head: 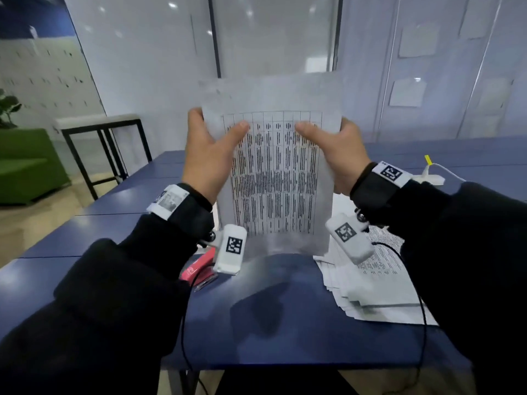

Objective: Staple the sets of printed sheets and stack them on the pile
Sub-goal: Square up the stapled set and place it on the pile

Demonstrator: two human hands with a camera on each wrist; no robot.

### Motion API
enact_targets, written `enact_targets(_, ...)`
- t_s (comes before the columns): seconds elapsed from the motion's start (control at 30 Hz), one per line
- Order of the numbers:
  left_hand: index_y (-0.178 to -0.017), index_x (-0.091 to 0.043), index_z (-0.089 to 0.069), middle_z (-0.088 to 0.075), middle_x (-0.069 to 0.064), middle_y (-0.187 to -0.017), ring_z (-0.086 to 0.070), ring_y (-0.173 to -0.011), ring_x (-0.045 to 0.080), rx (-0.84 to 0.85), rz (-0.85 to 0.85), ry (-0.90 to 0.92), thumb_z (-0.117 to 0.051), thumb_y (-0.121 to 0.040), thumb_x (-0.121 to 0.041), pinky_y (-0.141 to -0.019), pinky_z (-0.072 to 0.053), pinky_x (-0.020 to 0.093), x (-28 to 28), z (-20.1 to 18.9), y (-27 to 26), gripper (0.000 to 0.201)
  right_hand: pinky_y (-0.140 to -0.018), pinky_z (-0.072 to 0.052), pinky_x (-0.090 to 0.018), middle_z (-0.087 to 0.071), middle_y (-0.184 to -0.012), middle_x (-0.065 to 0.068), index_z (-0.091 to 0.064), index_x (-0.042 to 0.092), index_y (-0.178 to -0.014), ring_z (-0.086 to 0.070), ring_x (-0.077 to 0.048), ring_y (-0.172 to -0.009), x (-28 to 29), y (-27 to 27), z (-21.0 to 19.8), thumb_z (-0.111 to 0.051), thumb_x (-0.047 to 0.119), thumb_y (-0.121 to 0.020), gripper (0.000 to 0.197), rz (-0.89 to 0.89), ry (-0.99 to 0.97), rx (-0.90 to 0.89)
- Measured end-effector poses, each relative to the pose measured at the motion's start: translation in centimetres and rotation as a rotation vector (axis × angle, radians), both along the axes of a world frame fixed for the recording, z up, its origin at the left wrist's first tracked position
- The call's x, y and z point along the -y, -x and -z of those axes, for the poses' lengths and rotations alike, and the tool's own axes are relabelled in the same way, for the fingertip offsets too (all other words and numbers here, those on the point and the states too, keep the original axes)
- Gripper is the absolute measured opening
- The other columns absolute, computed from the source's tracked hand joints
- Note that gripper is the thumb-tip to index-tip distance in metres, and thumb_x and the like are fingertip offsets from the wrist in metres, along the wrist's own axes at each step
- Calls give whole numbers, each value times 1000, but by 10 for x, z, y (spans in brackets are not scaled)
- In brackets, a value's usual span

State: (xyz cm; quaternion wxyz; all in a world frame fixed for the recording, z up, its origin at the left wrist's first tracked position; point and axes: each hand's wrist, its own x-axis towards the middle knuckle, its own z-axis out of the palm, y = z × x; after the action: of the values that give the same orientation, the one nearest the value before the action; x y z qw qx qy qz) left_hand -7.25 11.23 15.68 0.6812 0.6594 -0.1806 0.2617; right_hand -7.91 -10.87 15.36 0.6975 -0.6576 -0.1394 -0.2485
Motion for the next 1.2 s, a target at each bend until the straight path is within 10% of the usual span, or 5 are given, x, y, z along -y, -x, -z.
enact_targets(0.73, -129, -14, -64, -77, -2, -117, -73, -110, 15, -143, 27, -2, -81, -85, -32, -103, -55, 46, -19, 47, 7, 50, -102, -56, -50, -79, -104, -11, -77, 5, -101, -75, -26, -104, -15, 5, 34, -87, 17, -82, 24, 0, 17, -100)
enact_targets(0.97, -127, -14, -67, -78, -3, -116, -73, -109, 12, -167, 34, 23, -77, -93, -25, -101, -56, 38, -22, 54, 12, 38, -108, -51, -50, -79, -108, -10, -73, 0, -111, -74, -24, -108, -21, 6, 49, -96, 46, -61, 72, -63, 5, -180)
enact_targets(1.07, -129, -16, -68, -77, -5, -117, -73, -108, 11, -198, 40, 25, -76, -94, -28, -102, -56, 40, -23, 67, 17, 38, -106, -53, -51, -78, -110, -13, -72, 1, -113, -74, -26, -108, -20, 8, 58, -92, 30, -75, 52, -82, -6, -196)
enact_targets(1.2, -128, -16, -67, -77, -5, -117, -73, -111, 12, -147, 33, 54, -76, -94, -27, -100, -56, 38, -25, 53, 14, 37, -105, -53, -51, -77, -112, -15, -70, -2, -116, -73, -28, -110, -19, 3, 45, -97, 42, -65, 72, -64, -7, -169)
